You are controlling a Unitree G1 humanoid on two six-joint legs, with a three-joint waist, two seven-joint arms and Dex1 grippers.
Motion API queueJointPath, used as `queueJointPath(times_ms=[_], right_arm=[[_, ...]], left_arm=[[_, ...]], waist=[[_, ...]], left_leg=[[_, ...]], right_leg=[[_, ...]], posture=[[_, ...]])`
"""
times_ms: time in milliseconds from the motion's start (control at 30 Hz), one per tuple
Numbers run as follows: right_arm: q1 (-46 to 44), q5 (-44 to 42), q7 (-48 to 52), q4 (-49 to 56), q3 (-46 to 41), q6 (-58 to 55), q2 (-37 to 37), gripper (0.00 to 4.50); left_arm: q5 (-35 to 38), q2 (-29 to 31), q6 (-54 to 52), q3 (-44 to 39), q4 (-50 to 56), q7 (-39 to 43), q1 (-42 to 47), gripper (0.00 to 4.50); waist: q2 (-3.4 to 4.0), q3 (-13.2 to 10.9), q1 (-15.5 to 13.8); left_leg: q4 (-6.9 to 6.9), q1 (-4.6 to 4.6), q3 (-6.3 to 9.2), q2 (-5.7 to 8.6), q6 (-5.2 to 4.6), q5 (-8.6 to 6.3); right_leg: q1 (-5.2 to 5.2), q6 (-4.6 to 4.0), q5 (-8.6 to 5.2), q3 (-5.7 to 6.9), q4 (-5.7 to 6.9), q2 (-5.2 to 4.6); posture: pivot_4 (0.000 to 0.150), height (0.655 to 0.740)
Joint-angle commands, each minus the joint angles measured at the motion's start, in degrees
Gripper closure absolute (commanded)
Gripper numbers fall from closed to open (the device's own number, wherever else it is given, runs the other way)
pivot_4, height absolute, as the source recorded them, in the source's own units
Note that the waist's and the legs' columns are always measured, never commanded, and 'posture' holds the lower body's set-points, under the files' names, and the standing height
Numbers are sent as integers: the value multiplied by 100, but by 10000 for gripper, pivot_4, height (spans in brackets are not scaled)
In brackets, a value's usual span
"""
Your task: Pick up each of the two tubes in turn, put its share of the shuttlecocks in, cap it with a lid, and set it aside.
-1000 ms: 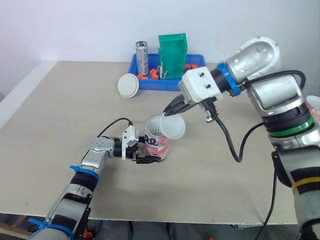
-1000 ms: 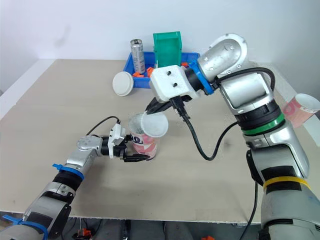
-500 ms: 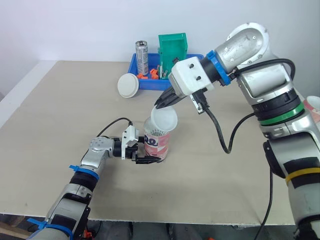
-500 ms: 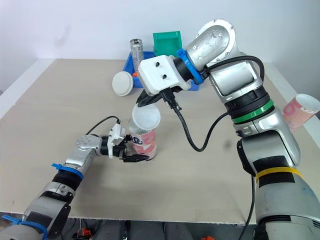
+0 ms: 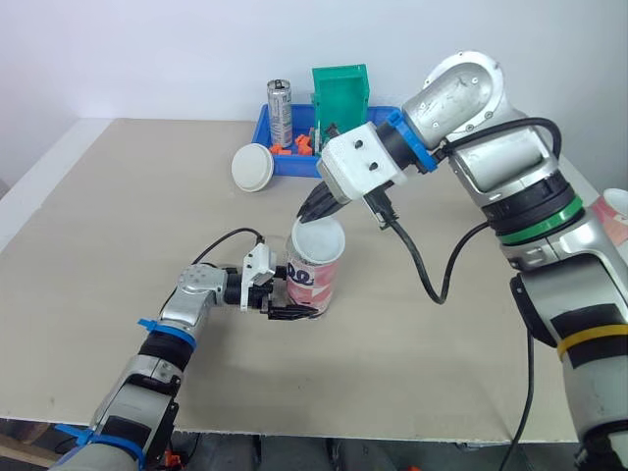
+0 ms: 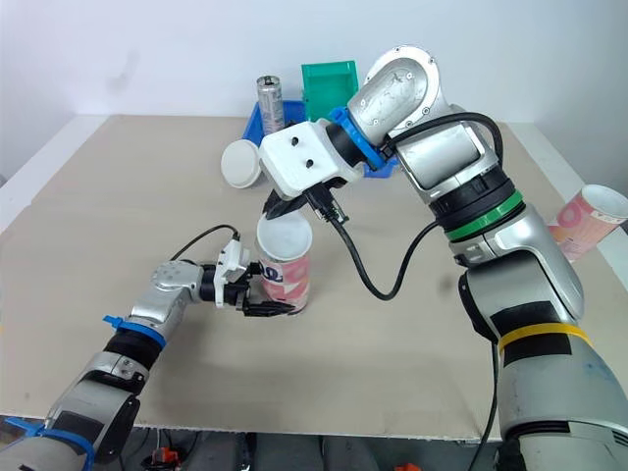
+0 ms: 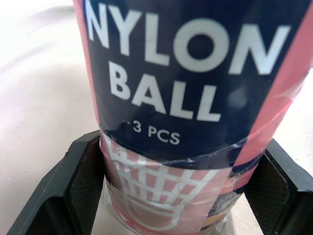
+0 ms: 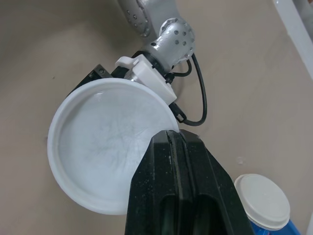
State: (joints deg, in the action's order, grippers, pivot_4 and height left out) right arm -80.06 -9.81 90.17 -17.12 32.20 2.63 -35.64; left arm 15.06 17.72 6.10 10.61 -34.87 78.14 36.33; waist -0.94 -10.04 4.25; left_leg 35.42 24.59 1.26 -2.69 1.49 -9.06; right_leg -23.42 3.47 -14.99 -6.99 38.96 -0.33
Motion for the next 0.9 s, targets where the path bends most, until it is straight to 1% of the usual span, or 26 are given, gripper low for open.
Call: queueJointPath(times_ms=[33, 400, 600, 800, 900], right_arm=[[-100, -36, 233, 110, 55, 166, -81, 44843], [-81, -49, 233, 221, 192, 393, -92, 44843], [247, -65, 233, 517, 170, 663, 34, 44843], [513, 440, 233, 515, 297, 1019, 81, 44843], [474, 586, 169, 397, 154, 1047, 297, 44843]], left_arm=[[-180, 44, -97, 55, -27, -43, -6, 6652], [-170, 36, -105, 35, 3, -97, -52, 6652], [-168, 24, -95, 24, 0, -118, -63, 6652], [-154, 23, -122, -10, 60, -139, -88, 6652], [-150, 32, -139, -23, 92, -152, -104, 6652]], waist=[[0, 0, 0], [-2, -2, 0], [-4, -2, 0], [-4, -2, -9], [-4, -2, -7]], left_leg=[[0, 1, 1, 0, 0, 0], [-1, 6, 3, 1, 0, -1], [-1, 7, 5, 1, 1, -1], [-1, 6, 8, 2, 1, -1], [-1, 4, 12, 2, 1, -1]], right_leg=[[0, 0, -2, 0, 0, 0], [-3, 1, -5, 0, 0, 0], [-2, 2, -6, 2, 0, 0], [-1, 3, -6, 4, 0, 0], [2, 2, -7, 8, -1, 0]], posture=[[1500, 7362], [1500, 7362], [1500, 7362], [1500, 7362], [1500, 7362]])
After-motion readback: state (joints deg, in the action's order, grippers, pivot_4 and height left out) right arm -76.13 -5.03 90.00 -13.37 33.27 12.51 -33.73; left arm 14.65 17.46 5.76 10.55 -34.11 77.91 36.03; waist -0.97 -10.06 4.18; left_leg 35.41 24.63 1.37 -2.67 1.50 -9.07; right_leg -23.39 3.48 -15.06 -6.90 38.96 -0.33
